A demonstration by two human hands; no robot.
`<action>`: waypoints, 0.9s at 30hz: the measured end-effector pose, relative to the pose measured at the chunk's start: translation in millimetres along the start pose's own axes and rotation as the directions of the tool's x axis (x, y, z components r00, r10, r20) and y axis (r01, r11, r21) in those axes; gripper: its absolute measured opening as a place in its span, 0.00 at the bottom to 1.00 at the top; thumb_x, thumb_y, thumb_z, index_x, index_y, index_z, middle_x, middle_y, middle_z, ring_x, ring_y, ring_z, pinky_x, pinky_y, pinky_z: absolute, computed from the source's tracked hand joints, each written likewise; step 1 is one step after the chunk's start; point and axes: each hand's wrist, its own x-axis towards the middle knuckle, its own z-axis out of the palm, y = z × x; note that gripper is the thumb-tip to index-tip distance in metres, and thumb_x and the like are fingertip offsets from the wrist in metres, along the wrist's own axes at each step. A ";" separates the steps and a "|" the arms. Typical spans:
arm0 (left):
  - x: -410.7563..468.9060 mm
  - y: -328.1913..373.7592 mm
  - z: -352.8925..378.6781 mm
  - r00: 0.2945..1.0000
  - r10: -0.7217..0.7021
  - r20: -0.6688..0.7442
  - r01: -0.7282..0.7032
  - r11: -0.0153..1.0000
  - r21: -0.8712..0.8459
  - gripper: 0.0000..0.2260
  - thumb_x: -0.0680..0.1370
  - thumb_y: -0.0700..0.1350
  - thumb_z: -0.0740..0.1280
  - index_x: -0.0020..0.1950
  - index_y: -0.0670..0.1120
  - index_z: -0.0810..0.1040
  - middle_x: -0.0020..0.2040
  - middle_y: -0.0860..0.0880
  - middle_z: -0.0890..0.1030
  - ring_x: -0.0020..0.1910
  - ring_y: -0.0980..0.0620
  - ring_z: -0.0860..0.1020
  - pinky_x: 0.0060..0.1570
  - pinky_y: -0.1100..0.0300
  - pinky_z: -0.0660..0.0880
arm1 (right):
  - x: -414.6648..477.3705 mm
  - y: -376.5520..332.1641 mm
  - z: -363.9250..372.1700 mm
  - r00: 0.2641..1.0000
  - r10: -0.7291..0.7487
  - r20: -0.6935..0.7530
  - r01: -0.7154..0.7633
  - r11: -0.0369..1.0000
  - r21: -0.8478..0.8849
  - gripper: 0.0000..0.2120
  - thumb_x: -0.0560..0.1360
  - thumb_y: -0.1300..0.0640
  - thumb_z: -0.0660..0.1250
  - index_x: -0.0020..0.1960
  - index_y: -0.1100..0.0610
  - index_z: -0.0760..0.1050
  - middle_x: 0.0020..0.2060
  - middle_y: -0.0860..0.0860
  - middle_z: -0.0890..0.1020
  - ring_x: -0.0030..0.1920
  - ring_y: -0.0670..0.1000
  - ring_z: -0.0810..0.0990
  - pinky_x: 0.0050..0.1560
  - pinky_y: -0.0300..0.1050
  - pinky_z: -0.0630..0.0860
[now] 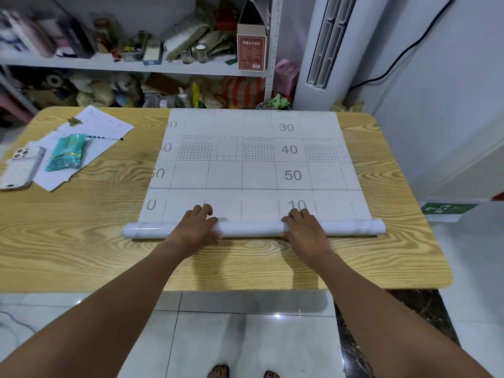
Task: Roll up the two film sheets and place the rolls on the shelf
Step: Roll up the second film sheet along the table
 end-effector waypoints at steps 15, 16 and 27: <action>7.2 2.6 -7.9 0.991 -0.077 0.106 0.088 0.991 -0.104 0.19 0.76 0.49 0.65 0.64 0.46 0.67 0.57 0.46 0.74 0.55 0.46 0.69 0.52 0.58 0.61 | -1.8 2.2 9.0 0.995 0.004 -0.099 0.007 0.994 0.109 0.10 0.74 0.56 0.68 0.53 0.60 0.75 0.45 0.55 0.80 0.44 0.58 0.77 0.44 0.51 0.75; 6.8 2.4 -7.1 0.993 -0.068 0.095 0.077 0.993 -0.088 0.17 0.77 0.49 0.64 0.63 0.46 0.69 0.56 0.46 0.75 0.54 0.47 0.69 0.52 0.58 0.61 | -1.7 2.7 9.3 0.996 -0.005 -0.087 0.012 0.996 0.086 0.12 0.75 0.54 0.66 0.54 0.60 0.75 0.47 0.56 0.79 0.46 0.59 0.77 0.46 0.52 0.75; 0.5 -2.6 4.7 1.000 -0.015 -0.019 0.013 0.994 -0.112 0.12 0.80 0.43 0.58 0.62 0.43 0.72 0.55 0.44 0.75 0.53 0.43 0.71 0.53 0.53 0.65 | 0.1 3.3 8.2 0.999 0.014 -0.032 -0.010 0.994 0.110 0.19 0.68 0.53 0.74 0.55 0.59 0.75 0.49 0.56 0.77 0.48 0.59 0.75 0.46 0.52 0.74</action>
